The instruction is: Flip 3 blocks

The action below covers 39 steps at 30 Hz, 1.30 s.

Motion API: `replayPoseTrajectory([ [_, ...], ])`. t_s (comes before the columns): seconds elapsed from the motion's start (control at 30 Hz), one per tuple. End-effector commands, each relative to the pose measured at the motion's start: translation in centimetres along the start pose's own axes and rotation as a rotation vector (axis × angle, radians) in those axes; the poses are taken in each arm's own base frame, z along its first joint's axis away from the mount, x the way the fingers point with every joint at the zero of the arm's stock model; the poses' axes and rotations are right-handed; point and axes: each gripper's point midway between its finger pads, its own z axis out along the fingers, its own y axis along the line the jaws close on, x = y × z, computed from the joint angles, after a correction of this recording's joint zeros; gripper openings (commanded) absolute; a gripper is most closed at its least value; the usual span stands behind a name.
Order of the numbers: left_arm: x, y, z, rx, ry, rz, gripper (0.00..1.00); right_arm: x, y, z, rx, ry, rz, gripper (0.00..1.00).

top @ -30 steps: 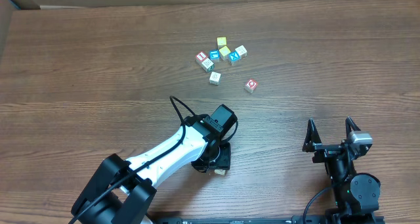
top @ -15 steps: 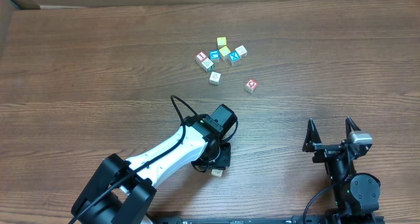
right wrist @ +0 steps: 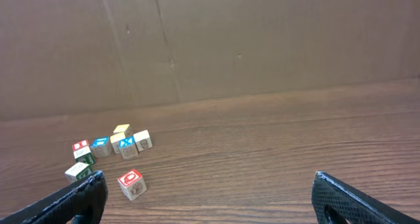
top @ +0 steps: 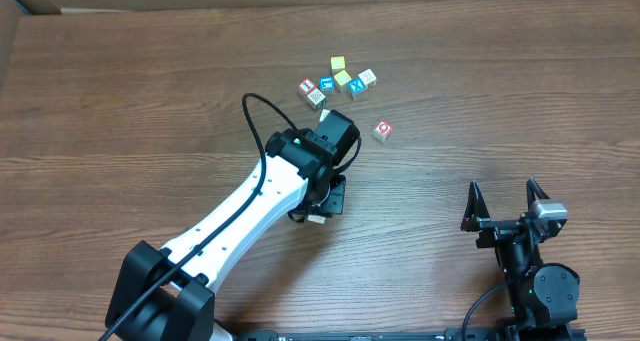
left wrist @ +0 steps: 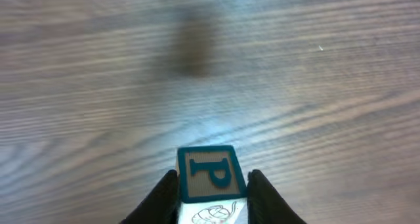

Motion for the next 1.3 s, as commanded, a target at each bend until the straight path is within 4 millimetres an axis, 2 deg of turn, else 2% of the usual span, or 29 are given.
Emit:
replayPoseTrajectory([
  [0.0, -1.3, 0.9, -0.9, -0.056, -0.055, 0.028, 0.40, 0.2, -0.1, 0.0, 0.003, -0.004, -0.003, 1.00],
  [0.03, -1.1, 0.8, -0.9, -0.046, -0.046, 0.029, 0.43, 0.2, -0.1, 0.0, 0.003, -0.004, -0.003, 1.00],
  [0.07, -0.8, 0.6, -0.9, -0.034, -0.031, 0.029, 0.50, 0.2, -0.1, 0.0, 0.003, -0.004, -0.003, 1.00],
  [0.23, -0.4, 0.4, -0.8, -0.016, -0.010, 0.029, 0.57, 0.2, -0.1, 0.0, 0.003, -0.004, -0.003, 1.00],
  [0.3, -0.4, 0.6, -0.8, -0.033, -0.014, 0.028, 0.70, 0.2, -0.1, 0.0, 0.003, -0.004, -0.003, 1.00],
  [0.33, -0.4, 0.7, -0.8, -0.038, -0.015, 0.028, 0.70, 0.2, -0.1, 0.0, 0.003, -0.004, -0.003, 1.00],
  [0.43, -0.5, 1.4, -0.8, -0.074, -0.025, 0.018, 0.69, 0.2, -0.1, 0.0, 0.003, -0.004, -0.003, 1.00],
  [0.53, -0.7, 2.6, -0.6, -0.136, -0.048, -0.033, 0.62, 0.2, -0.1, 0.0, 0.003, -0.004, -0.003, 1.00],
  [0.63, -0.1, 3.1, 0.3, -0.157, -0.032, -0.048, 0.57, 0.2, -0.1, 0.0, 0.003, -0.004, -0.003, 1.00],
  [0.93, 2.3, 7.5, 3.1, -0.210, 0.076, -0.121, 0.57, 0.2, -0.1, 0.0, 0.003, -0.004, -0.003, 1.00],
  [1.03, 2.5, 7.6, 4.0, -0.153, 0.098, -0.087, 0.56, 0.2, -0.1, 0.0, 0.003, -0.004, -0.003, 1.00],
  [1.17, 2.8, 6.0, 5.4, -0.026, 0.117, -0.033, 0.56, 0.2, -0.1, 0.0, 0.003, -0.004, -0.003, 1.00],
  [1.27, 3.6, 6.6, 6.1, -0.050, 0.129, -0.045, 0.53, 0.2, -0.1, 0.0, 0.003, -0.004, -0.003, 1.00],
])
